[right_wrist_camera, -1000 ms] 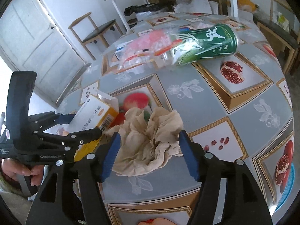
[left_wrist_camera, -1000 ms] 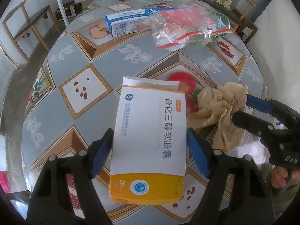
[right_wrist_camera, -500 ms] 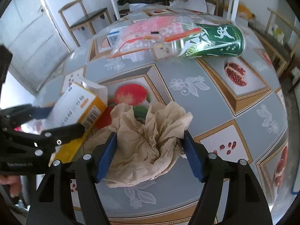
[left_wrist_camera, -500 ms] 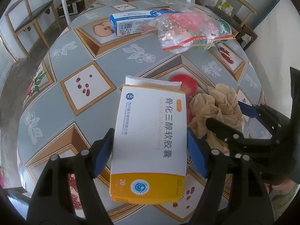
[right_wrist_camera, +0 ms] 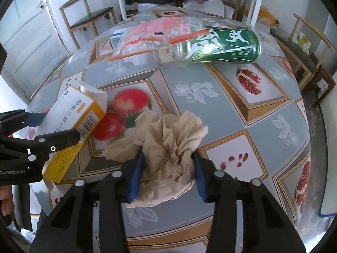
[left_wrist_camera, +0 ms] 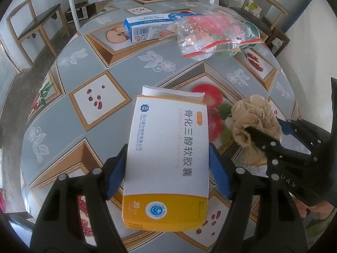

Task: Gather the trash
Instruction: 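Lift the tan paper with the right tool while the left tool holds the medicine box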

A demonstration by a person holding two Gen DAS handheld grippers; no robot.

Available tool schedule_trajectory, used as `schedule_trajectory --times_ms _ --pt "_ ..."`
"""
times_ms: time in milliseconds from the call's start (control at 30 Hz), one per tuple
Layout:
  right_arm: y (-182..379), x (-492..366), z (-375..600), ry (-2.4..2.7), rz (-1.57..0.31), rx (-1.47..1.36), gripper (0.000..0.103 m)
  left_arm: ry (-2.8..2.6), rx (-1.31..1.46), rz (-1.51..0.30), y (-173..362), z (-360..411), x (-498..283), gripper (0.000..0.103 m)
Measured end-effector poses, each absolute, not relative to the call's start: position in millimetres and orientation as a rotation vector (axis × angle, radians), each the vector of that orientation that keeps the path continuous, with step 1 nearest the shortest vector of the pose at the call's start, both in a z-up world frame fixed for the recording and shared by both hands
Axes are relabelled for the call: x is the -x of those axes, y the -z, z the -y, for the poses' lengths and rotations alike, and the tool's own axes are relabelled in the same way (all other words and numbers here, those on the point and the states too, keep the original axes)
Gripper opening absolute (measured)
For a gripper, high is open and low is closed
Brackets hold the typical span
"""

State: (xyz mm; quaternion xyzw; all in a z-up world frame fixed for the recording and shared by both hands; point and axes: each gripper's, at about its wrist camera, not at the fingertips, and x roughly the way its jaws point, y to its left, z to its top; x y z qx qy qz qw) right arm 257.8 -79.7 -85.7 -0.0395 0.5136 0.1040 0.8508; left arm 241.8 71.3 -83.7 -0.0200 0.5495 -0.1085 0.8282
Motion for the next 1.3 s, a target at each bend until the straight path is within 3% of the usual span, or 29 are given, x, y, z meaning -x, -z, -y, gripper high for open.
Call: schedule_trajectory --times_ms 100,267,1300 --pt "85 -258 85 -0.206 -1.084 0.06 0.029 0.232 0.058 -1.163 84 -73 -241 0.068" --pt "83 -257 92 -0.2 -1.09 0.027 0.025 0.23 0.082 -1.146 79 -77 -239 0.068" --pt "30 -236 145 -0.142 -0.983 -0.123 0.024 0.313 0.15 -1.025 37 -66 -238 0.068"
